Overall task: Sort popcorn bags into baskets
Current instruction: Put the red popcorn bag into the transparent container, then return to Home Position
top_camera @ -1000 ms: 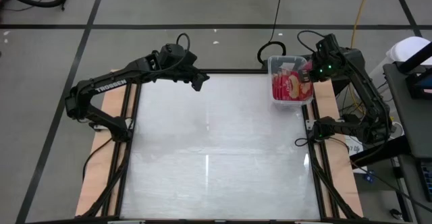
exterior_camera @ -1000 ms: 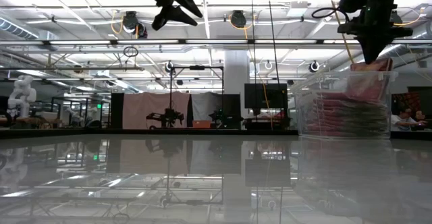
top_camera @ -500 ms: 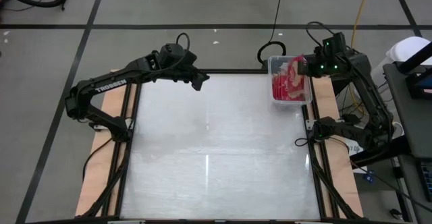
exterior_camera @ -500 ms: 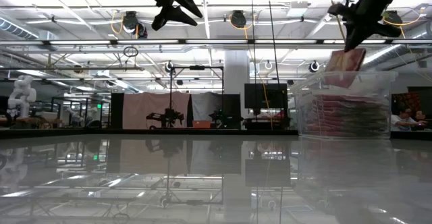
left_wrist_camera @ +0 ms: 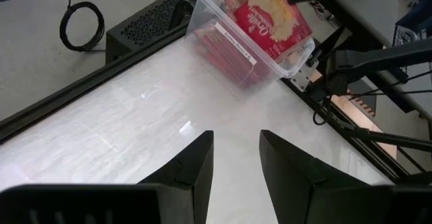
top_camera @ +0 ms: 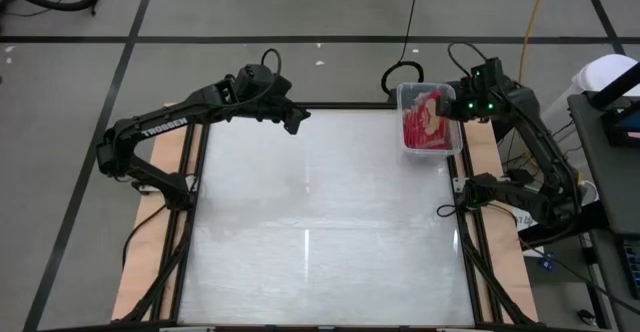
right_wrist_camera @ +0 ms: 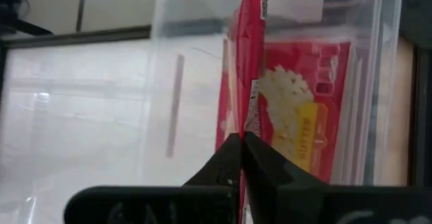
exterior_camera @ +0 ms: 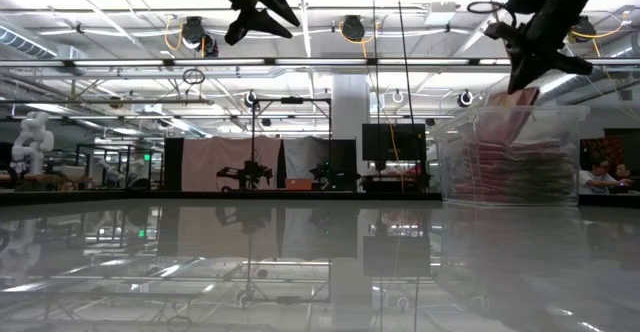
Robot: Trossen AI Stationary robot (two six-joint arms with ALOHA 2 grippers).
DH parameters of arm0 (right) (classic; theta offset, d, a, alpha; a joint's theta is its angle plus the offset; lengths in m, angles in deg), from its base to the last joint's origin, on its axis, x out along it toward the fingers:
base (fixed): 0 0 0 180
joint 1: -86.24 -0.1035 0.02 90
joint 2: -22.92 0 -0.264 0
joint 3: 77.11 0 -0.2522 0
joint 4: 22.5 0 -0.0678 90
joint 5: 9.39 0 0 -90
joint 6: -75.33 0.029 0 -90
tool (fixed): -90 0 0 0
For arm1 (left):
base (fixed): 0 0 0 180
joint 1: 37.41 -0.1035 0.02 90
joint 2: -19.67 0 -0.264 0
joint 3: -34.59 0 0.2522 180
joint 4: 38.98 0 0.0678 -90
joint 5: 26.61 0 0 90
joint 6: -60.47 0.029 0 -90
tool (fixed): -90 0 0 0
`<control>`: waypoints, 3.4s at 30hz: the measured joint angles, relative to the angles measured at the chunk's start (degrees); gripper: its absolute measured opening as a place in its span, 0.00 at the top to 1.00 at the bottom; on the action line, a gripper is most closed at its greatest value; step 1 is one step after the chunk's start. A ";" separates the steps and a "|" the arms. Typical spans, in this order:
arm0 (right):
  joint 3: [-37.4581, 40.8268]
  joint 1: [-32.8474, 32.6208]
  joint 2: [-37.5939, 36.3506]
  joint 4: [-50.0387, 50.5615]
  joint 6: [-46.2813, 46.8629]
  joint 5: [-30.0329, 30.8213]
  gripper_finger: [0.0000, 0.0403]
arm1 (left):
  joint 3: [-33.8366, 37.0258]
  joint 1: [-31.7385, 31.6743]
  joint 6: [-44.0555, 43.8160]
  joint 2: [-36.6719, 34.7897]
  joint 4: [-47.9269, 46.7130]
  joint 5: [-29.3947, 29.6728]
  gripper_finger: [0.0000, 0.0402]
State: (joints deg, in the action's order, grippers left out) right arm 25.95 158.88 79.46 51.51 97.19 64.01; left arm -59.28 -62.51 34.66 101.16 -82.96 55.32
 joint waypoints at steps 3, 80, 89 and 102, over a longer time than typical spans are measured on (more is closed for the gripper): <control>2.64 0.00 -0.03 -0.07 -0.08 0.00 1.00 | -0.01 0.00 0.02 0.00 0.04 0.00 0.70; 34.28 -34.18 -31.63 -59.63 -24.06 -12.22 1.00 | 19.99 14.09 15.93 -8.34 8.94 7.17 1.00; 42.70 -34.32 -39.40 -63.66 -24.94 -14.96 1.00 | 20.78 15.98 6.22 -9.62 -9.13 9.54 0.94; 52.16 -34.29 -49.97 -65.90 -23.07 -15.11 1.00 | 37.18 20.64 10.63 -15.80 22.16 12.56 0.99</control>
State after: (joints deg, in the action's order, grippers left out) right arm 78.11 124.59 29.49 -14.39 74.13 48.90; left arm -22.10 -41.87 45.30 85.37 -60.80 67.87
